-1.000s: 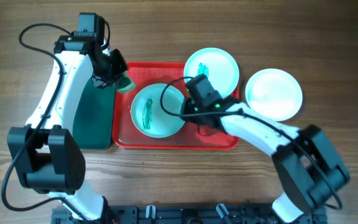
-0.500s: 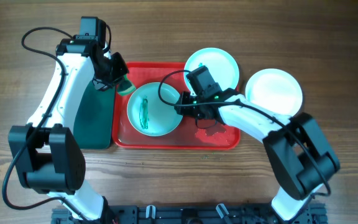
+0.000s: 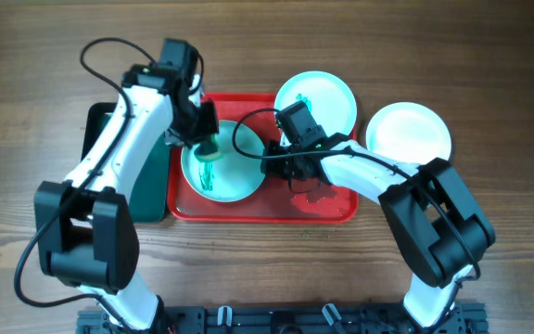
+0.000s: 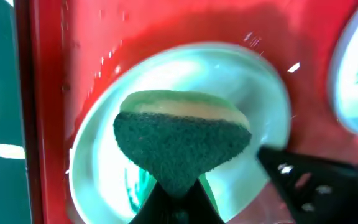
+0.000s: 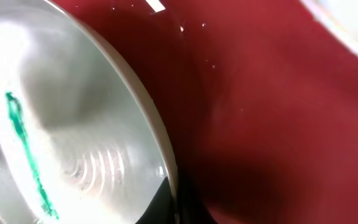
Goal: Clean dirty plates on tray and stack at the side
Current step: 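Lower the sponge with the left gripper onto the held plate, then scrub the plate with the sponge while the right gripper holds its rim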
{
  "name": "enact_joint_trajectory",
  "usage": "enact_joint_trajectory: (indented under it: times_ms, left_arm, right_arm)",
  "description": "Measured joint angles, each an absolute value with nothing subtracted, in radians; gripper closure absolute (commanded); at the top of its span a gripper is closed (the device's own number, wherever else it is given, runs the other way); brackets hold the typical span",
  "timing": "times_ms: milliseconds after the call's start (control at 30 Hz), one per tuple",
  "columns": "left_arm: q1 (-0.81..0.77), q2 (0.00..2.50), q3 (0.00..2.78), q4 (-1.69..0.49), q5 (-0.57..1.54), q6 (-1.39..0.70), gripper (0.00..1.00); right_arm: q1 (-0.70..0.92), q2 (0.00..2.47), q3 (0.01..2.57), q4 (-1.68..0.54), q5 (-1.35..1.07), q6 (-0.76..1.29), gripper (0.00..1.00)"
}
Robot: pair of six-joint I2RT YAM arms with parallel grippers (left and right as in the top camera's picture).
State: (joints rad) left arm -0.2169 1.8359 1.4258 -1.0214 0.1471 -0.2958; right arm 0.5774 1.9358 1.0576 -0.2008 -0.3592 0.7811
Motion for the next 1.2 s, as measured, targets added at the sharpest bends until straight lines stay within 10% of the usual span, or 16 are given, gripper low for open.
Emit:
enact_joint_trajectory:
  times_ms: [400,633,967,1200]
  left_arm:
    - [-0.224,1.812,1.086,-0.768,0.037,-0.236,0.96]
    - [-0.244,1.816,1.058,-0.644,0.346,-0.088,0.96]
    - [-0.262,1.815,1.066,-0.566,-0.007,-0.389,0.96]
    - [-0.247,1.816,1.057,-0.675,0.467,-0.157,0.96]
  right_arm:
    - [0.575,1.937,1.058,-0.201,-0.378,0.78,0.96]
    - [0.574,1.937,1.058,-0.202,-0.377,0.781,0.96]
    - [0.571,1.937,1.058,-0.2,-0.377,0.781,0.95]
    - [0.571,1.937,1.058,-0.205,-0.379,0.777,0.96]
